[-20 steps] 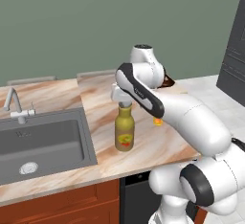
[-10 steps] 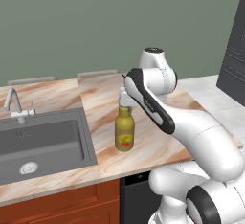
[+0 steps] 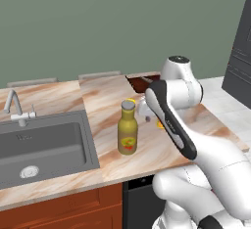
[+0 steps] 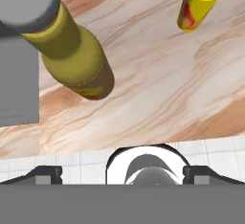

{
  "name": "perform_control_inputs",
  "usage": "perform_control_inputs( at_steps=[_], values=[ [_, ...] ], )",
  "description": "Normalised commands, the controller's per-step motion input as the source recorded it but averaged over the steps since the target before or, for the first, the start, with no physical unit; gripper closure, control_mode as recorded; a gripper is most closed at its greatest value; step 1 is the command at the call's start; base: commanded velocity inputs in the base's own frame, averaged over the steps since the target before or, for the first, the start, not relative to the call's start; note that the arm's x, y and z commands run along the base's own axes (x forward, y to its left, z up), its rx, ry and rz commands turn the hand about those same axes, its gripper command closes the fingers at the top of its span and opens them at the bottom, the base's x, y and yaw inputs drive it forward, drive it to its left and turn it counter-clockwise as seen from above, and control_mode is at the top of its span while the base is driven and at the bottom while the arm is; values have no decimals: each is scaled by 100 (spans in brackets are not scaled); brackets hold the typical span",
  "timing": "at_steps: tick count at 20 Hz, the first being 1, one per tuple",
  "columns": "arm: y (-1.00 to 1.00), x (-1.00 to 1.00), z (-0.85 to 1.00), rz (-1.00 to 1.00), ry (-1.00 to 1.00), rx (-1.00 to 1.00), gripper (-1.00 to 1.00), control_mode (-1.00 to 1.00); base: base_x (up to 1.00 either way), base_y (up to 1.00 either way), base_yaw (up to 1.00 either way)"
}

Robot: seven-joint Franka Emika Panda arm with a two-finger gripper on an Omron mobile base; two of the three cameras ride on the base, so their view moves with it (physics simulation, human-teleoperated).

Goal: Place the drinks on the dining counter in a tight cluster.

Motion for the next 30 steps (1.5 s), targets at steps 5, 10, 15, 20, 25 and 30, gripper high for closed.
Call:
perform_control_inputs(
  at_steps=[5,10,15,20,25,30],
  values=[
    [-27,-38,0,0,0,0,-100,-100,0,0,0],
    [-24,-43,0,0,0,0,-100,-100,0,0,0],
    [-15,-27,0,0,0,0,-100,-100,0,0,0],
    [-14,-16,0,0,0,0,-100,-100,0,0,0],
    [0,0,0,0,0,0,-100,100,0,0,0],
    [0,0,0,0,0,0,-100,100,-23,-1,0]
  ],
)
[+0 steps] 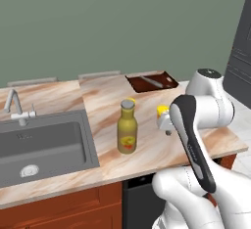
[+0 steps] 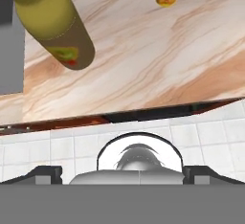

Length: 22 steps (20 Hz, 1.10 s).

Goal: Place the drinks on the dining counter in a tight cluster.

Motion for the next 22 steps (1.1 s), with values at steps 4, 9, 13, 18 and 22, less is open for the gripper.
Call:
perform_control_inputs(
  at_steps=[4,9,13,18,22],
  values=[
    [0,0,0,0,0,0,-100,100,-59,-13,-2],
    [0,0,0,0,0,0,-100,100,-40,-3,-49],
    [0,0,0,0,0,0,-100,100,-19,1,-74],
    [0,0,0,0,0,0,-100,100,-6,4,-85],
    [0,0,0,0,0,0,-100,100,0,5,-95]
  ],
)
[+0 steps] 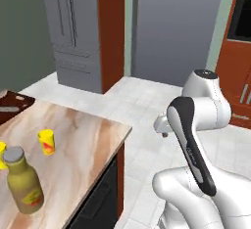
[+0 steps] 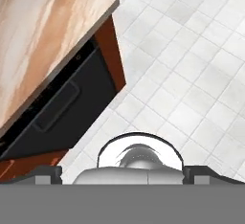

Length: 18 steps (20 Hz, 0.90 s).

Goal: Place the drinks on the dining counter in a tight cluster.

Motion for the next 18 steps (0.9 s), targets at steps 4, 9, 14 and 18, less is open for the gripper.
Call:
perform_control_inputs(
  at_steps=[4,9,14,18],
  values=[
    [0,0,0,0,0,0,-100,100,0,4,-97],
    [0,0,0,0,0,0,-100,100,0,4,-99],
    [0,0,0,0,0,0,-100,100,0,3,-100],
    [0,0,0,0,0,0,-100,100,4,8,-96]
  ],
)
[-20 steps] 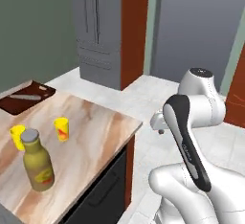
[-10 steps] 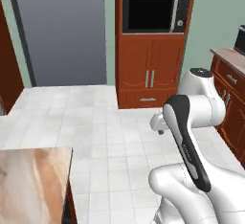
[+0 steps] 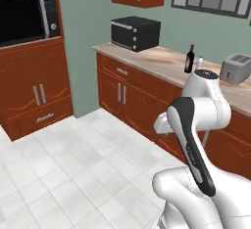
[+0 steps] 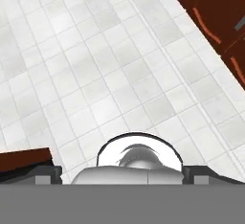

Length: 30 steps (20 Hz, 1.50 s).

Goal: Place the drinks on the dining counter in a tight cluster.

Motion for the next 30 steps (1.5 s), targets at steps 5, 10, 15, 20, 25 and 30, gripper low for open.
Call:
perform_control_inputs(
  at_steps=[5,10,15,20,25,30],
  values=[
    [0,0,0,0,0,0,-100,100,48,28,-56],
    [0,0,0,0,0,0,-100,100,70,35,-9],
    [0,0,0,0,0,0,-100,100,80,31,-1],
    [0,0,0,0,0,0,-100,100,71,11,-27],
    [0,0,0,0,0,0,-100,100,59,12,-43],
    [0,0,0,0,0,0,-100,100,49,21,-55]
  ],
)
